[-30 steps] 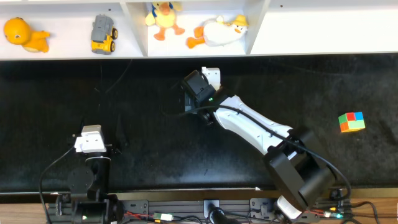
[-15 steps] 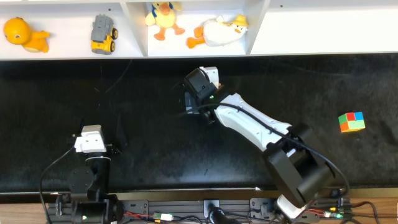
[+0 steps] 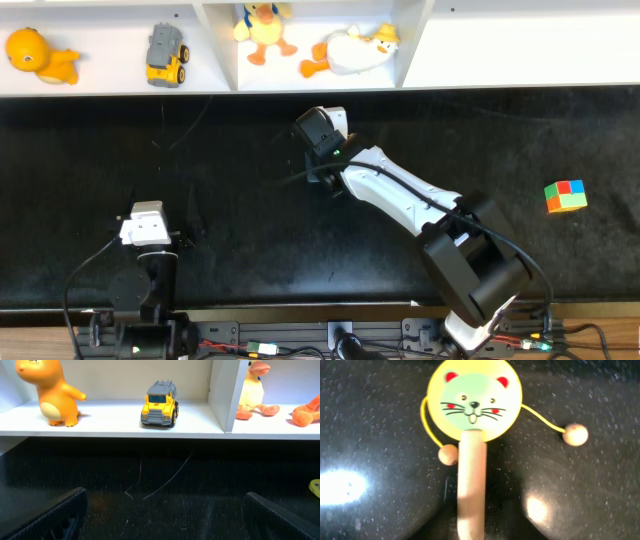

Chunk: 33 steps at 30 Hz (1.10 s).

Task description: Store Toys

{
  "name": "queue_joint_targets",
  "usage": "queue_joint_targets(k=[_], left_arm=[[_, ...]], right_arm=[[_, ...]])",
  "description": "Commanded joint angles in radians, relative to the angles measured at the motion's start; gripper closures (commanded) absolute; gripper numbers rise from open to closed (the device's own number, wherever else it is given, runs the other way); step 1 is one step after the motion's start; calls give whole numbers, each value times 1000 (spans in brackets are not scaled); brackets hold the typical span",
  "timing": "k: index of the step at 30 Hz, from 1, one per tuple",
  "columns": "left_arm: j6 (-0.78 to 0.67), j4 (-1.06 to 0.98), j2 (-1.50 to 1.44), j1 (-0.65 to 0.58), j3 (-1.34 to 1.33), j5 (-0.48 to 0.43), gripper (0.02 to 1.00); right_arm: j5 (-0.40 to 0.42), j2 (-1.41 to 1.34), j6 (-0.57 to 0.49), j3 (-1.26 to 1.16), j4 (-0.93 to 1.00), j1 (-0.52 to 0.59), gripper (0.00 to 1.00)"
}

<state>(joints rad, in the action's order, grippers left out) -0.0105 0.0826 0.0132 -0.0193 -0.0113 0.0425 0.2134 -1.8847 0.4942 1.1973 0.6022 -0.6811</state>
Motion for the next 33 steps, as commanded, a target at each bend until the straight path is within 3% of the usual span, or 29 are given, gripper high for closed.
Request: queue_joint_targets(k=[1, 3, 6, 11, 17, 24, 33], left_arm=[[-19, -2, -11, 4, 3, 12, 20], [-19, -2, -11, 4, 3, 12, 20], [-19, -2, -11, 4, 3, 12, 20], [-19, -2, -11, 4, 3, 12, 20], [-19, -2, -11, 4, 3, 12, 20], [-19, -2, -11, 4, 3, 12, 20], [-19, -2, -11, 4, 3, 12, 20]], right_arm=[[-4, -12, -5, 27, 1, 2, 838], [-4, -12, -5, 27, 0, 1, 919], [-5, -10, -5, 27, 2, 1, 956], [9, 32, -5, 27, 51, 1, 954], [138, 169, -5, 16, 231, 15, 956], [142, 343, -7, -61, 308, 116, 956], [147, 675, -105, -287, 304, 231, 958]])
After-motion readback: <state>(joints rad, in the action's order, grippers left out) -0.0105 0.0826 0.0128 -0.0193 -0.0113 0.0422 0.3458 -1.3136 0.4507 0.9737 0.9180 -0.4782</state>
